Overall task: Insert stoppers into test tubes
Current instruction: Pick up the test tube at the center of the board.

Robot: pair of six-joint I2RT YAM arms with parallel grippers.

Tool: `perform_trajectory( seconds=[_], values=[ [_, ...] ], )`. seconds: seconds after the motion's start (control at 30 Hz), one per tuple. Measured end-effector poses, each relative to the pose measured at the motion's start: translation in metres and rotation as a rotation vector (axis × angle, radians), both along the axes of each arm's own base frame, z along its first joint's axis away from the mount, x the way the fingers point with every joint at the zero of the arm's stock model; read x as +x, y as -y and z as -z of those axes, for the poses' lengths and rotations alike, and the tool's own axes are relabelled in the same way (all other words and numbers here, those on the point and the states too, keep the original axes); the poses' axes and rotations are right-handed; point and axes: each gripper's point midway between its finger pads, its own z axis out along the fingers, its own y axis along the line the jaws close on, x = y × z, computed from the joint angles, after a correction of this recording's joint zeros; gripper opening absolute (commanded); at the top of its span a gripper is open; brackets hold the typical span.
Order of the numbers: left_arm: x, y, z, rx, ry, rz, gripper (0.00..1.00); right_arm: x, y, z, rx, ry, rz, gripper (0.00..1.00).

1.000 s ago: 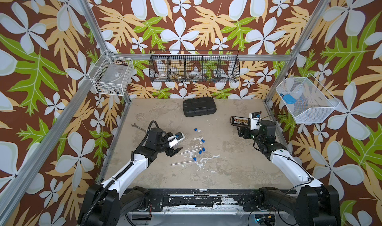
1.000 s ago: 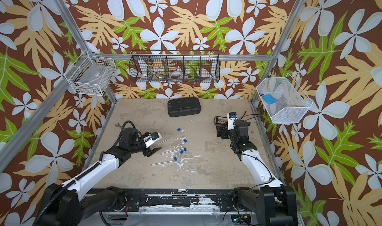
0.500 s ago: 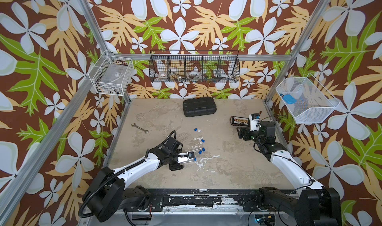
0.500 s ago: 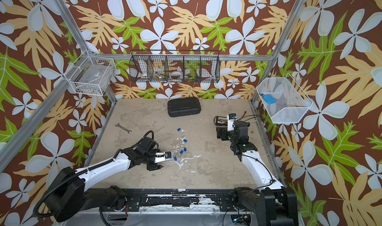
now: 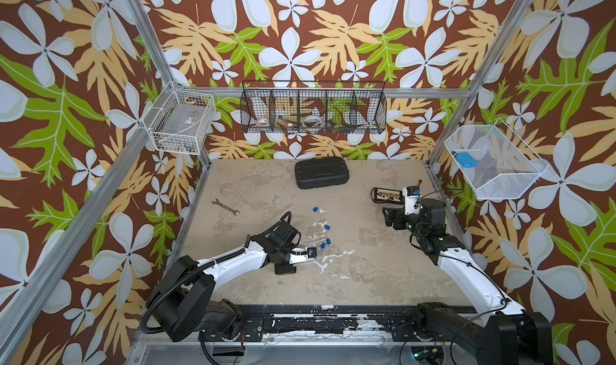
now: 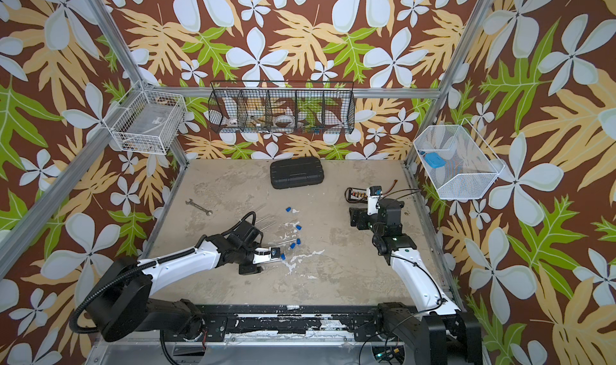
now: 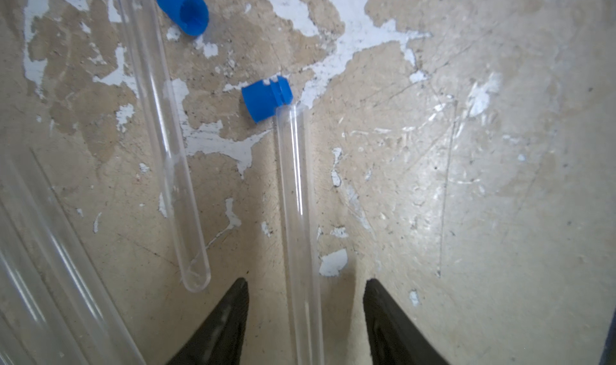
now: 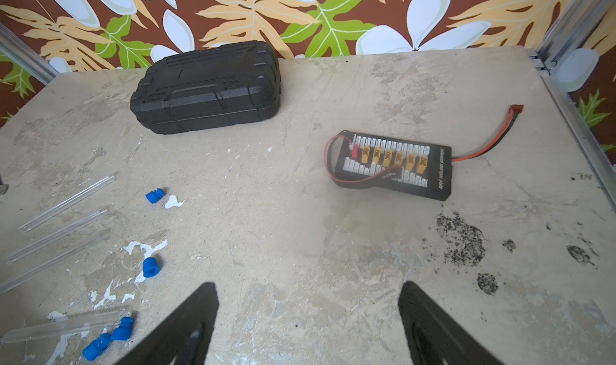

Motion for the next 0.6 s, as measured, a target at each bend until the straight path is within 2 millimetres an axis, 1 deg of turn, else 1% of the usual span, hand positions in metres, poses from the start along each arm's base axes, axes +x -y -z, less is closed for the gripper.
perform_trajectory(
  seconds=[0.27,0.43,0.6],
  values=[
    [0.000,-0.005,0.011,0.058,-0.019,-0.015,0.52,-0.003,0.001,0.003,-0.003,-0.004,0.005,0.87],
    [0.000,-0.003,0.014,0.066,-0.036,-0.026,0.48,-0.003,0.001,0.003,-0.001,-0.004,0.007,0.87],
    [0.003,0.000,0.015,0.067,-0.041,-0.028,0.39,-0.004,0.001,0.003,0.000,-0.004,0.009,0.87]
  ],
)
